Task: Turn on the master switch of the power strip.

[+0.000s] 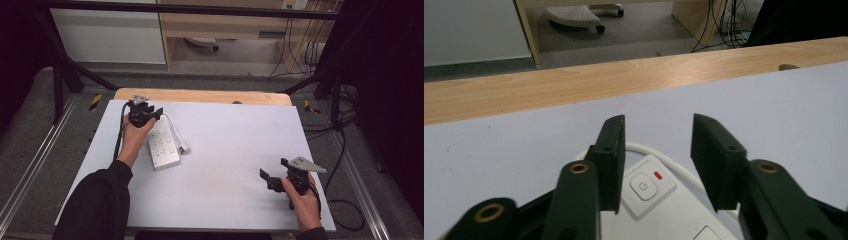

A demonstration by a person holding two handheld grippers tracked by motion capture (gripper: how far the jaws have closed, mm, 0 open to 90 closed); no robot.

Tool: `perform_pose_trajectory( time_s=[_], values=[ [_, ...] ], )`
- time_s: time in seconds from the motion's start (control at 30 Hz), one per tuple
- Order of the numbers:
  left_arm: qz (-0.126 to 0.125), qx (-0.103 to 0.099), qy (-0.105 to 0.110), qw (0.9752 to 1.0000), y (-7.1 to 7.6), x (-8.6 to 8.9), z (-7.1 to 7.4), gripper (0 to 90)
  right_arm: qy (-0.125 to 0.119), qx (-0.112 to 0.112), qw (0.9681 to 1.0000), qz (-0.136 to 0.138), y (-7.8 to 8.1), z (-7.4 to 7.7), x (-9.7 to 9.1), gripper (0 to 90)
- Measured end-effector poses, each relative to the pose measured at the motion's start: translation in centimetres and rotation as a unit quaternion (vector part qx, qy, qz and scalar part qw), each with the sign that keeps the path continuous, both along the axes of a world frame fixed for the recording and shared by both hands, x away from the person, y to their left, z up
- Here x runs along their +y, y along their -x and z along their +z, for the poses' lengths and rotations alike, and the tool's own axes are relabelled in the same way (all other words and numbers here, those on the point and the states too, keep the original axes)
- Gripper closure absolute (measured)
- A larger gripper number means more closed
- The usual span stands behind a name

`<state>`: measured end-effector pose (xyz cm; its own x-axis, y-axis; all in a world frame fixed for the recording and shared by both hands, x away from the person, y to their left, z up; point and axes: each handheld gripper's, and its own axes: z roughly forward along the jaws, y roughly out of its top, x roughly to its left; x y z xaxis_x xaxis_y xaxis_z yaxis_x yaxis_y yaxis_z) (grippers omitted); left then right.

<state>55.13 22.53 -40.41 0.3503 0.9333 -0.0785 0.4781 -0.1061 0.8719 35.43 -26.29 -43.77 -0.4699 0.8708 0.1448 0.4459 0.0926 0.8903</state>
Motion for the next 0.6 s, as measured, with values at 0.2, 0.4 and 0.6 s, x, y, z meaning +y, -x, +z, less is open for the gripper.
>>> perform_pose_trajectory(
  time_s=[0.2,0.4,0.6],
  values=[
    [0.001,0.003,0.005,1.0,-0.11,0.06,-0.05,70.6,-0.001,0.0,1.0,0.001,-0.01,0.01,0.04,3.4],
    [0.005,0.009,0.012,0.9999,-0.27,0.04,-0.23,79.1,-0.001,0.0,1.0,0.001,-0.01,0.02,0.03,3.4],
    [0.003,0.016,0.004,0.9999,-0.54,0.0,-0.45,85.4,-0.002,0.0,1.0,0.003,-0.01,0.04,0.03,3.3]
  ],
)
